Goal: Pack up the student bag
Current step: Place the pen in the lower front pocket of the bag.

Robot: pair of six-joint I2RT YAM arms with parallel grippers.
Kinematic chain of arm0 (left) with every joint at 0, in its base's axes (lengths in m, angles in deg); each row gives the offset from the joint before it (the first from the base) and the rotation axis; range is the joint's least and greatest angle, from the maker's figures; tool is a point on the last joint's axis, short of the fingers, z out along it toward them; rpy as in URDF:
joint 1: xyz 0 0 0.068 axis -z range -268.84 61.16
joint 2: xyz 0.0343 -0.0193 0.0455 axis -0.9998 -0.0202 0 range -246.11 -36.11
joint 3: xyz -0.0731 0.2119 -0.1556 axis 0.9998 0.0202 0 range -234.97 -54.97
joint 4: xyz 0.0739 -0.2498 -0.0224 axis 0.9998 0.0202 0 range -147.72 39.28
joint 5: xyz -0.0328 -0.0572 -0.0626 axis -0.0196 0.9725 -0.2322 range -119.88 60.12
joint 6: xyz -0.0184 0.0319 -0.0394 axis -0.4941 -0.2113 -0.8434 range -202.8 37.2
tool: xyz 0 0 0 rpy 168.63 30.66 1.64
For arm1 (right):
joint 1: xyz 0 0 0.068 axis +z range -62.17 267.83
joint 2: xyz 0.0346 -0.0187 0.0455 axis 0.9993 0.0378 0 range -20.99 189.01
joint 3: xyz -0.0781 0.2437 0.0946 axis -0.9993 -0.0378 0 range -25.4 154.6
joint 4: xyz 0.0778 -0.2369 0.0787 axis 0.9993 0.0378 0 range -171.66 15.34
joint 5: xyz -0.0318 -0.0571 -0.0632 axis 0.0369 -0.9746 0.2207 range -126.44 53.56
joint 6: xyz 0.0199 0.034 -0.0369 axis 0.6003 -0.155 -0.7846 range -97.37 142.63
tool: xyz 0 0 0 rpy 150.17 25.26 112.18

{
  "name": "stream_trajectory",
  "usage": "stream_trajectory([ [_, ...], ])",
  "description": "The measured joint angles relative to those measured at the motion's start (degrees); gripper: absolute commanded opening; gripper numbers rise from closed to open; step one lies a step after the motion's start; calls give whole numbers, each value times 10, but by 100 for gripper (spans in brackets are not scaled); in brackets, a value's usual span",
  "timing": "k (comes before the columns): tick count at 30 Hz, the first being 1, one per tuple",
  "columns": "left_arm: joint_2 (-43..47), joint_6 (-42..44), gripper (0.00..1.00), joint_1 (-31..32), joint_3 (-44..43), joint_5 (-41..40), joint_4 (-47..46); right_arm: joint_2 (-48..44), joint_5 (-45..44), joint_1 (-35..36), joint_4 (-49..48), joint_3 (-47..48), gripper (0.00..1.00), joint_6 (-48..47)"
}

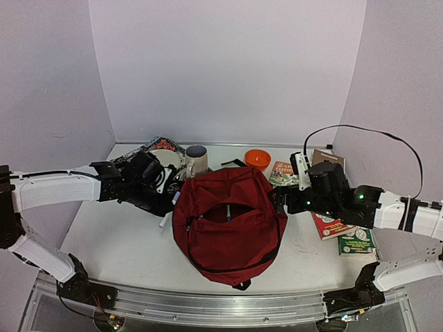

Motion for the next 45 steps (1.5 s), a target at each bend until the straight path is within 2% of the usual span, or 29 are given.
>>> stream_trajectory([
  [7,1,113,0,88,-12,18,-75,-2,4,0,0,0,98,0],
  [22,-86,318,0,160,-40,17,-218,-18,5,0,0,0,98,7],
  [32,-164,437,0,181,-41,-19,-332,-16,8,0,0,0,98,14],
  [45,-252,540,0,181,-85,-78,-380,-16,8,0,0,0,98,15],
])
